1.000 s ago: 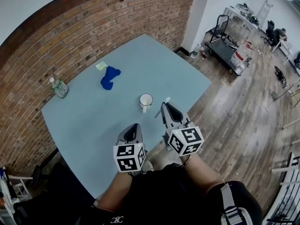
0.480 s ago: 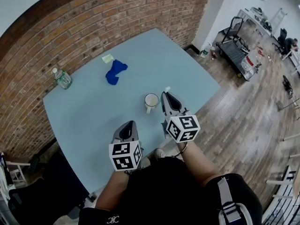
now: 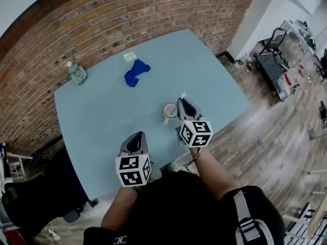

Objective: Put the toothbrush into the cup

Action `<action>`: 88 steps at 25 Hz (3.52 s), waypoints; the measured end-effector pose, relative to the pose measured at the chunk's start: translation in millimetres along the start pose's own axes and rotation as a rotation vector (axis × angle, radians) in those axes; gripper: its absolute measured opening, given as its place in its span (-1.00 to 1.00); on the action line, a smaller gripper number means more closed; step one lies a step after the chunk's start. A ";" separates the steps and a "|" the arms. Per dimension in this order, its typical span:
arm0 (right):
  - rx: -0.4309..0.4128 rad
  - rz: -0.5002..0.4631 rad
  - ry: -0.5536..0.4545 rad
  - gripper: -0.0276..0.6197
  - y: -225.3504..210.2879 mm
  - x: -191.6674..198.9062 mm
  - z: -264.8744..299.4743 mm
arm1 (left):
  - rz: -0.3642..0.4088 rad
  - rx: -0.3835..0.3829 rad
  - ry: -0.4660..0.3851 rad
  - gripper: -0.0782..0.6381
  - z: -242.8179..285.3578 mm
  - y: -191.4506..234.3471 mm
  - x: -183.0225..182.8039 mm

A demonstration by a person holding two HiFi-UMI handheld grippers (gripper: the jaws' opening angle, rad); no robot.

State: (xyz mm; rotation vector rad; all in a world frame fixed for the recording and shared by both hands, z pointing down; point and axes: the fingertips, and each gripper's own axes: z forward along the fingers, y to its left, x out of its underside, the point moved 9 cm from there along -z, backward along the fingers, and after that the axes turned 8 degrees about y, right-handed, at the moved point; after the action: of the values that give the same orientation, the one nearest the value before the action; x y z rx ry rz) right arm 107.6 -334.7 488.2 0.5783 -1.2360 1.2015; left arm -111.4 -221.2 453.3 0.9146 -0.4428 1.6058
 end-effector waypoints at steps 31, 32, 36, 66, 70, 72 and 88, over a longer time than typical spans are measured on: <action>0.100 0.191 0.298 -0.82 -40.6 72.4 69.2 | -0.102 -0.143 0.062 -0.76 -3.0 17.9 22.2; 0.100 0.196 0.303 -0.82 -41.8 73.5 69.6 | -0.101 -0.141 0.062 -0.76 -2.8 17.4 22.1; 0.103 0.196 0.312 -0.82 -45.6 73.7 69.8 | -0.090 -0.132 0.052 -0.76 -1.9 15.6 17.9; -0.043 -0.119 -0.066 -0.87 12.2 -21.9 -65.1 | 0.026 0.047 -0.031 -0.76 27.1 -30.1 -20.8; -0.042 -0.161 -0.090 -0.87 18.7 -25.4 -81.6 | 0.040 0.064 -0.030 -0.76 31.4 -36.1 -23.0; -0.053 -0.151 -0.096 -0.87 18.1 -24.2 -86.9 | 0.047 0.074 -0.029 -0.76 32.9 -39.2 -24.4; -0.047 -0.106 -0.038 -0.87 15.2 -11.7 -83.2 | 0.035 0.108 -0.025 -0.76 32.9 -37.9 -27.2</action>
State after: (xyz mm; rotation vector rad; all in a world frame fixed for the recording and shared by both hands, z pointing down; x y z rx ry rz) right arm 128.3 -261.8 448.7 0.6273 -1.2470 1.0747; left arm -64.5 -252.9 445.8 1.0138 -0.3943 1.6650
